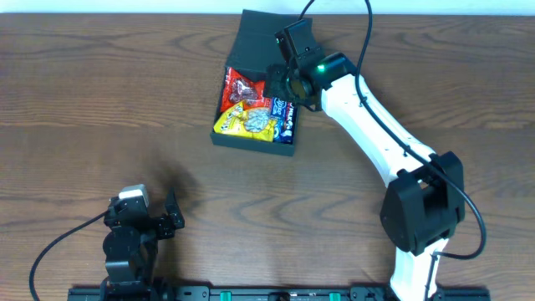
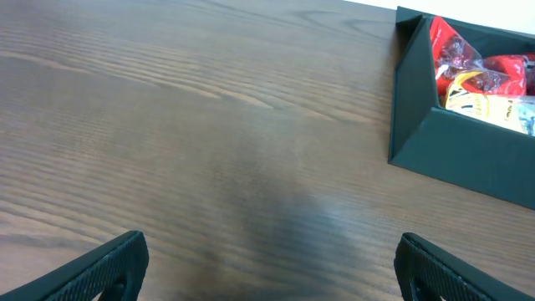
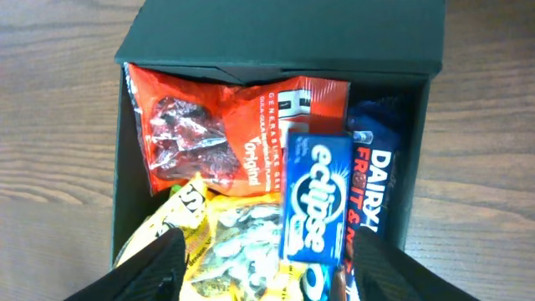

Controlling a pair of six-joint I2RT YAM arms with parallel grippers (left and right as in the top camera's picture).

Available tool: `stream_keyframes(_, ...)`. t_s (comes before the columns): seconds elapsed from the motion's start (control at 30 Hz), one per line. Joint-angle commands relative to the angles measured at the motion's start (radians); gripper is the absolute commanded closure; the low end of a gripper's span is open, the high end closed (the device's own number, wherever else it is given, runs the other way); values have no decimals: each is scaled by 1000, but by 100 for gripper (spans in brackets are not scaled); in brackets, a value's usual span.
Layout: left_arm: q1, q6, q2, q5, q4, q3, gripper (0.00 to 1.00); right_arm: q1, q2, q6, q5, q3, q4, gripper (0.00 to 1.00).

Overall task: Pack container
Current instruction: 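Lower the Eclipse tin into the box beside the Dairy Milk bar, then raise the right gripper and move the left gripper to the box lid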

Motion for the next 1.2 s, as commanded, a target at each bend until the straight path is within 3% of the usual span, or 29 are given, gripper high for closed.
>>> stream_keyframes(0.0, 3, 8, -6, -16, 0, -17, 5, 0, -14, 5, 13, -5, 1, 35)
stream_keyframes(0.57, 3, 5, -6, -14, 1, -17, 5, -72, -15, -73, -53, -5, -148, 36)
stream_keyframes(0.73, 3, -94, -6, 52, 15, -17, 5, -88, -15, -103, -51, -5, -185, 28)
stream_keyframes(0.9, 3, -121, -5, 292, 154, -17, 5, -158, -15, -162, -51, -5, -34, 24)
stream_keyframes(1.17, 3, -104, 97, 153, 317, 13, 5, -271, -15, -170, -85, -5, 258, 28)
